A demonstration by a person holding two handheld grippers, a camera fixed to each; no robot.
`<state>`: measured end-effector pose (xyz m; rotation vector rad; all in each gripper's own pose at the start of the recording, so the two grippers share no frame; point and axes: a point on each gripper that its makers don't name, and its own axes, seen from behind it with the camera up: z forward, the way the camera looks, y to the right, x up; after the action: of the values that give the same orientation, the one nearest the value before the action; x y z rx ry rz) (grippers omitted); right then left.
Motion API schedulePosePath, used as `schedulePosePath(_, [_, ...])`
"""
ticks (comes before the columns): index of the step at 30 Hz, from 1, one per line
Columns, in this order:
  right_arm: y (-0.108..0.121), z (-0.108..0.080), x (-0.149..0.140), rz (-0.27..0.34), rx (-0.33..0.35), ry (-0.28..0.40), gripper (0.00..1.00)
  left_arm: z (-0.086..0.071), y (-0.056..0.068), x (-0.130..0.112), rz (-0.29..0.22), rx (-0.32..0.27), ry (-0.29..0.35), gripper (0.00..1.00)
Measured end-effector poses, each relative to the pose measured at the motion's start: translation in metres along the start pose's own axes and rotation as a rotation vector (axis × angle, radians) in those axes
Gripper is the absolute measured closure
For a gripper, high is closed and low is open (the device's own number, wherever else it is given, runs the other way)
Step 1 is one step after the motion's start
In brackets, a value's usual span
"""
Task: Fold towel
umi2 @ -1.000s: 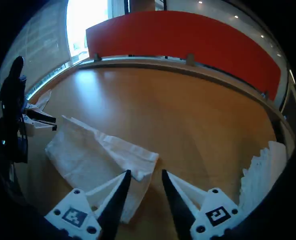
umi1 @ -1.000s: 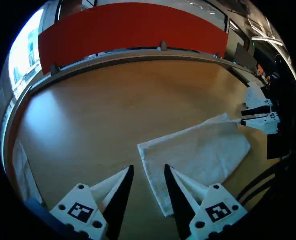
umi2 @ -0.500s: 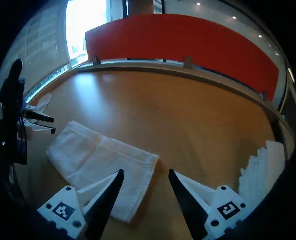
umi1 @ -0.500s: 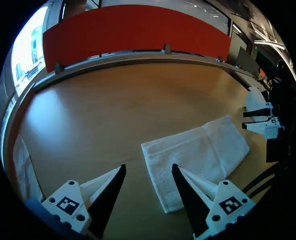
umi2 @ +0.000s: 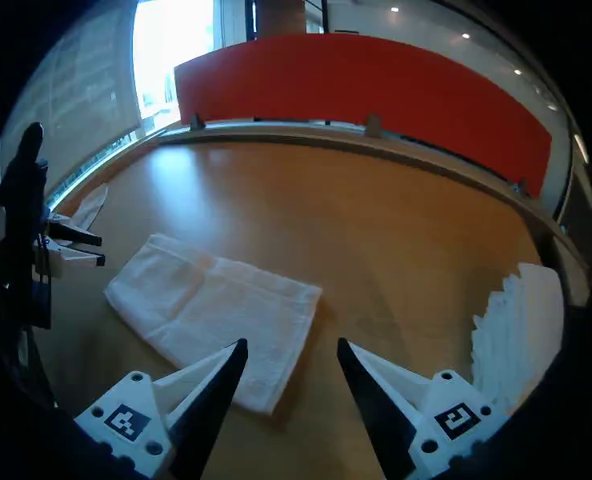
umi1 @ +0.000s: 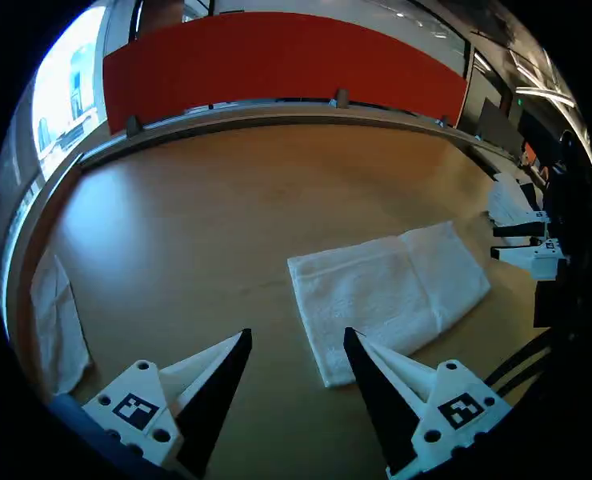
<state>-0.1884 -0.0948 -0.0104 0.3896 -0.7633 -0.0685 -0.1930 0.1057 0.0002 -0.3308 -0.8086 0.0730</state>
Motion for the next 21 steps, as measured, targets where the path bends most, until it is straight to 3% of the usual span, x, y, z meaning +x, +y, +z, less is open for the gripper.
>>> schedulePosePath(8, [-0.002, -0.006, -0.005, 0.000, 0.006, 0.002, 0.13, -0.014, -0.006, -0.010, -0.019, 0.034, 0.005, 0.15])
schedulePosePath(21, [-0.016, 0.000, -0.002, -0.066, 0.049, 0.001, 0.14, -0.049, -0.023, -0.028, -0.080, 0.113, 0.018, 0.15])
